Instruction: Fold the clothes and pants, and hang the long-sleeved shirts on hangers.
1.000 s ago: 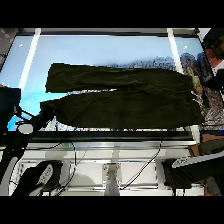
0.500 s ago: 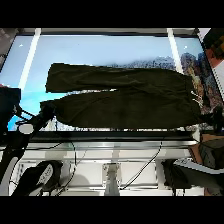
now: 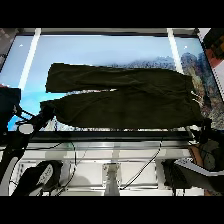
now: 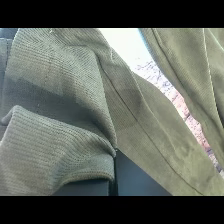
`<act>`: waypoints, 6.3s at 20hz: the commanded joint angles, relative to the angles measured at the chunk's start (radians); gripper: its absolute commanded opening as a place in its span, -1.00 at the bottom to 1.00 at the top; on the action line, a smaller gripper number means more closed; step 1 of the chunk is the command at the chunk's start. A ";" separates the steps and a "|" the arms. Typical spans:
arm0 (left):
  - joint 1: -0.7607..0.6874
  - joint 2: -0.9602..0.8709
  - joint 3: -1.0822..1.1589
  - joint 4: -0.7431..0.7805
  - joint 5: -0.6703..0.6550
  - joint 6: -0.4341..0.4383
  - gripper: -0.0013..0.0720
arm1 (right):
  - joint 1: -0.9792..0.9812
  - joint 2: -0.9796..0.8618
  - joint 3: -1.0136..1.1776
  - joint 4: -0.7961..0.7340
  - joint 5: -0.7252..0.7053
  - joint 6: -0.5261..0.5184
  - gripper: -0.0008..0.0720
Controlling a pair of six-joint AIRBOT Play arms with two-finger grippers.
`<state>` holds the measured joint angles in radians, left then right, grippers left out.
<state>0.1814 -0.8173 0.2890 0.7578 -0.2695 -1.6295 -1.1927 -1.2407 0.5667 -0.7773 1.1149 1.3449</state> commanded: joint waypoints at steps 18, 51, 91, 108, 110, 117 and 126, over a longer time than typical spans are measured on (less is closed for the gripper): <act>-0.001 0.001 0.001 0.000 0.000 0.042 -0.95 | 0.053 0.002 0.076 -0.019 -0.043 -0.017 0.72; 0.037 0.196 0.153 0.000 -0.128 0.283 -0.95 | 0.239 0.136 0.224 -0.033 0.183 -0.012 -0.89; -0.013 -0.441 0.771 -0.012 -0.062 0.283 -0.96 | 0.467 0.148 0.370 -0.005 -0.386 0.608 -0.90; -0.020 -0.795 1.005 -0.017 -0.051 0.167 -0.96 | 0.683 -0.306 0.662 -0.125 -0.457 0.897 -0.91; -0.020 -0.822 1.021 -0.064 -0.044 0.167 -0.96 | 0.684 -0.335 0.681 -0.124 -0.463 0.915 -0.91; -0.020 -0.898 1.095 -0.074 -0.027 0.167 -0.96 | 0.689 -0.434 0.838 -0.128 -0.415 0.925 -0.91; -0.056 -0.975 1.122 -0.217 0.235 0.167 -0.08 | 0.745 -0.626 1.132 -0.122 -0.422 0.844 0.52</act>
<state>0.1329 -1.7668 1.3979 0.5652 -0.0963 -1.4624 -0.4622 -1.8153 1.5993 -0.9001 0.6880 2.2726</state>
